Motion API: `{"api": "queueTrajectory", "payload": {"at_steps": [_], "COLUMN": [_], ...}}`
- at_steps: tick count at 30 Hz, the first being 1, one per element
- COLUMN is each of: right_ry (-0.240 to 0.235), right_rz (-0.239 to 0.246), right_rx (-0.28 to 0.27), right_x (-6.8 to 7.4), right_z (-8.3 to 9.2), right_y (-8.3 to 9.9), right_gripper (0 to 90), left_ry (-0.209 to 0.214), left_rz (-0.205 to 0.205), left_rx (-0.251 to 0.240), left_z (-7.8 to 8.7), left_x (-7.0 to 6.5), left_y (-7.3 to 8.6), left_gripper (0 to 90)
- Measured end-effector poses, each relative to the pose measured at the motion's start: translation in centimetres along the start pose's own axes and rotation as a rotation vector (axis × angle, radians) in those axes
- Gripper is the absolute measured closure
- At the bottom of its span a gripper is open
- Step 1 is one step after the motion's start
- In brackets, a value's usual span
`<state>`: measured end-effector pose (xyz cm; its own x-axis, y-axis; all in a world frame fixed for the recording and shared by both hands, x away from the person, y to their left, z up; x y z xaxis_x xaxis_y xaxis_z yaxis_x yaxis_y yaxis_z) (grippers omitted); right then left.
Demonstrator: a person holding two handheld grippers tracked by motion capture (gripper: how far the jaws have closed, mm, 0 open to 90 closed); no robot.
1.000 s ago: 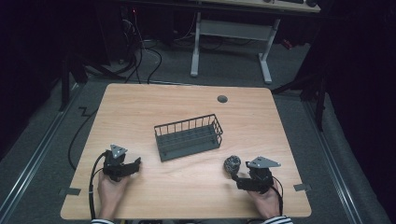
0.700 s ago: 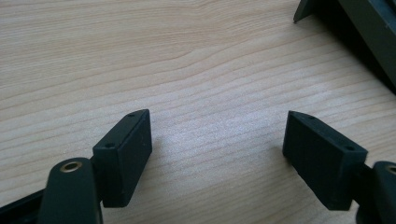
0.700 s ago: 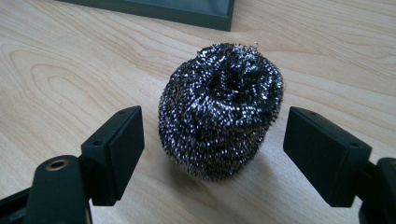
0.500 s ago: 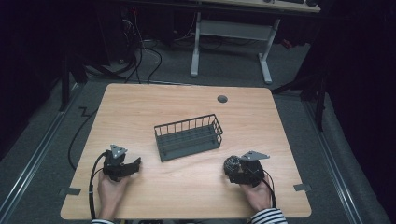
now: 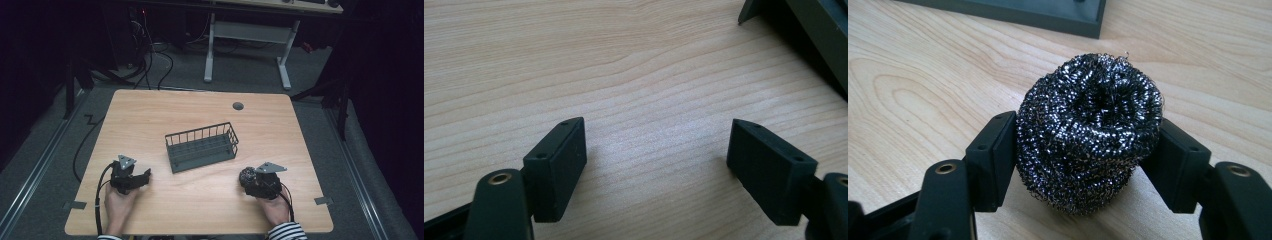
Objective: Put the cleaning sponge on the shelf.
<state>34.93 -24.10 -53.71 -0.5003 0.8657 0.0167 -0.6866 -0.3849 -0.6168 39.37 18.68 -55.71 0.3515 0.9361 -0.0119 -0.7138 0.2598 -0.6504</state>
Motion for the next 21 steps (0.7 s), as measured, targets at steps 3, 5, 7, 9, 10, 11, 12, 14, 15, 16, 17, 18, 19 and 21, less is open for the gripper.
{"api": "queueTrajectory", "payload": {"at_steps": [3,5,7,9,10,11,12,14,15,16,17,18,19,21], "right_ry": [-0.005,-0.008,-0.021,-0.024,-0.026,-0.029,-0.037,-0.039,-0.045,-0.052,-0.063,-0.063,-0.069,-0.076], "right_rz": [0.009,0.009,0.026,0.028,0.036,0.041,0.05,0.049,0.056,0.06,0.066,0.066,0.068,0.075], "right_rx": [-0.018,-0.023,-0.04,-0.043,-0.052,-0.06,-0.067,-0.072,-0.083,-0.087,-0.096,-0.096,-0.101,-0.107], "right_x": [0.1,0.2,0.3,0.4,0.5,0.6,0.7,0.8,0.9,1.1,1.2,1.2,1.3,1.4], "right_z": [0.5,0.6,1.3,1.5,1.8,2.1,2.5,2.6,2.9,3.0,3.3,3.3,3.3,3.5], "right_y": [-0.1,-0.1,-0.5,-0.7,-0.9,-1.2,-1.7,-1.9,-2.3,-2.6,-3.2,-3.2,-3.5,-4.1], "right_gripper": [35.5,35.5,35.5,35.6,35.7,35.7,35.7,35.8,35.8,35.9,36.0,36.0,36.1,36.2], "left_ry": [-0.001,0.0,0.0,0.0,0.0,0.0,0.0,0.0,-0.001,-0.001,-0.001,-0.001,0.0,0.0], "left_rz": [0.0,-0.001,-0.001,-0.001,-0.001,-0.001,-0.001,-0.001,-0.002,-0.001,-0.001,-0.001,-0.002,-0.001], "left_rx": [-0.001,-0.001,-0.001,-0.001,-0.001,-0.001,-0.001,-0.001,-0.001,-0.001,-0.001,-0.001,-0.001,-0.001], "left_z": [0.0,0.0,0.0,0.0,0.0,0.0,0.0,0.0,0.0,0.0,0.0,0.0,0.0,0.0], "left_x": [0.0,0.0,0.0,0.0,0.0,0.0,0.0,0.0,0.0,0.0,0.0,0.0,0.0,0.0], "left_y": [0.0,0.0,0.0,0.0,0.0,0.0,0.0,0.0,0.0,0.0,0.0,0.0,0.0,0.0], "left_gripper": [24.3,24.3,24.3,24.3,24.3,24.3,24.3,24.3,24.3,24.4,24.3,24.3,24.3,24.3]}}
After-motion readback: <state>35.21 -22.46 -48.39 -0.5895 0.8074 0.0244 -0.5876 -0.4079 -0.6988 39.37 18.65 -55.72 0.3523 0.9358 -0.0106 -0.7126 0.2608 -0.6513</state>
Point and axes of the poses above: each handheld gripper's, and its own axes: z roughly backward along the jaws, y roughly out of its underside, x roughly to its left, the point moved 3 cm from there along -z, roughly forward along the jaws, and after that the axes turned 7 degrees about x, right-handed, at the moved point
